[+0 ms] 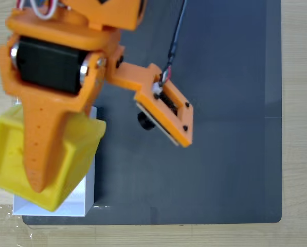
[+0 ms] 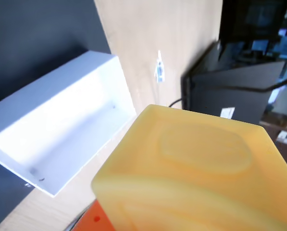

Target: Grasp a yellow block and put it in the box

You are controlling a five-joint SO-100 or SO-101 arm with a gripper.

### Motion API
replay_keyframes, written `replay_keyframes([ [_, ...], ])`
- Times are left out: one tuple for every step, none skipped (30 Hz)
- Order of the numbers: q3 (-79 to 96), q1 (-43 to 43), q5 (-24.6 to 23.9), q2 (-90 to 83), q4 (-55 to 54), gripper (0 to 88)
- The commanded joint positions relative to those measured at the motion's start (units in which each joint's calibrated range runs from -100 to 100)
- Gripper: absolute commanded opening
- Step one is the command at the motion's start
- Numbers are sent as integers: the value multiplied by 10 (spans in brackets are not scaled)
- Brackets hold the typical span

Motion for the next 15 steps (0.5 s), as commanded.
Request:
replay_keyframes([
  [-37, 45, -22, 48, -51, 211],
  [-43, 53, -24, 68, -59, 211],
  [-49, 61, -26, 90, -63, 211],
  [-57, 65, -26, 111, -66, 211],
  [-66, 69, -27, 132, -66, 211],
  [-75, 69, -27, 152, -66, 211],
  [-85, 73, -27, 173, -65, 211],
  [-93, 74, -27, 191, -65, 211],
  [-101, 74, -27, 208, -64, 211],
  [-106, 74, -27, 223, -64, 211],
  [-113, 72, -27, 236, -65, 211],
  [-119, 70, -26, 250, -63, 211],
  [-125, 68, -23, 262, -59, 210],
  [-131, 67, -22, 272, -59, 210],
  [-134, 67, -22, 281, -59, 210],
])
